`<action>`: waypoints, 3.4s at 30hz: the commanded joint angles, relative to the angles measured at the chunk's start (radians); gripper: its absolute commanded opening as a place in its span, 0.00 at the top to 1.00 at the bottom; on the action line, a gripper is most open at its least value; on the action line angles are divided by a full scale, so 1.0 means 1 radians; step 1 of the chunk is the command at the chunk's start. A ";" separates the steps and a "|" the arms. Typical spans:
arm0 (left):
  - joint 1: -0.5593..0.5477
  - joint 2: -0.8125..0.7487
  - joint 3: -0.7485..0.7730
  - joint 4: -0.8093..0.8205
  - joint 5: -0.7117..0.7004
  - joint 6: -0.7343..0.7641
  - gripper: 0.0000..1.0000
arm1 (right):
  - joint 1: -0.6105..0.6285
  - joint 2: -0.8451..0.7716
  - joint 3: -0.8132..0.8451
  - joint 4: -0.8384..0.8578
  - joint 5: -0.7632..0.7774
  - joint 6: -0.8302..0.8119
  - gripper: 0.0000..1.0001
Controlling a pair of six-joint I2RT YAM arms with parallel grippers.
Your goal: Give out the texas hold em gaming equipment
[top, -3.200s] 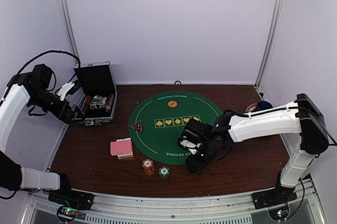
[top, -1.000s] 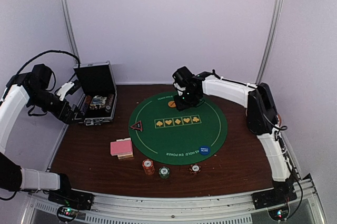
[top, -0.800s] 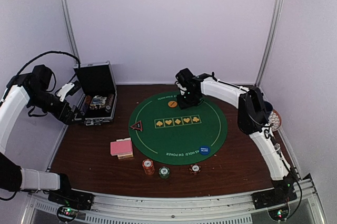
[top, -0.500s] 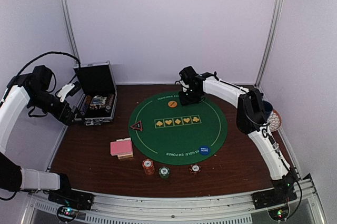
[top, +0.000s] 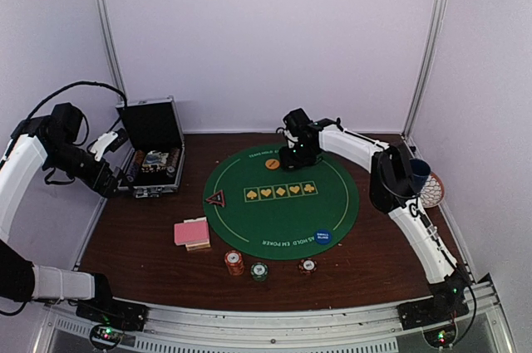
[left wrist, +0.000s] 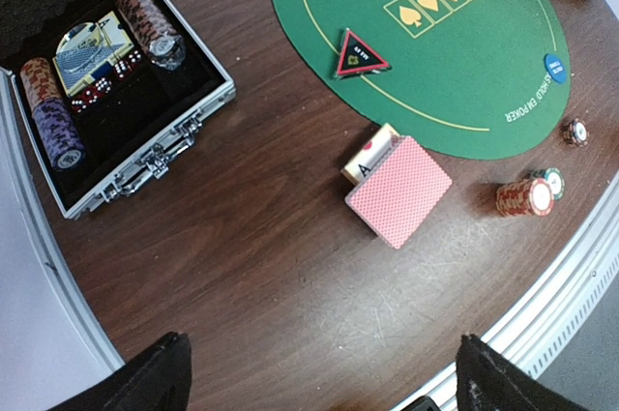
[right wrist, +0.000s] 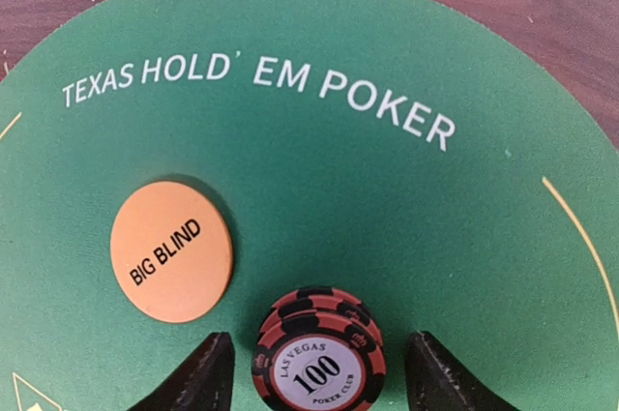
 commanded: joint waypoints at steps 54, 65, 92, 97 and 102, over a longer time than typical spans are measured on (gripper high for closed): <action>0.006 0.000 0.069 -0.034 -0.007 -0.007 0.03 | 0.560 -0.948 -1.393 0.153 -0.021 0.164 0.25; 0.006 0.000 0.074 -0.034 -0.003 -0.008 0.03 | 0.560 -0.928 -1.416 0.180 -0.018 0.171 0.31; 0.006 -0.007 0.075 -0.034 -0.008 -0.006 0.02 | 0.561 -0.917 -1.404 0.171 -0.008 0.165 0.56; 0.006 -0.009 0.074 -0.035 -0.009 -0.005 0.03 | 0.562 -0.937 -1.387 0.147 0.000 0.156 0.59; 0.006 -0.011 0.072 -0.035 -0.008 -0.007 0.02 | 0.562 -0.959 -1.349 0.099 0.013 0.140 0.67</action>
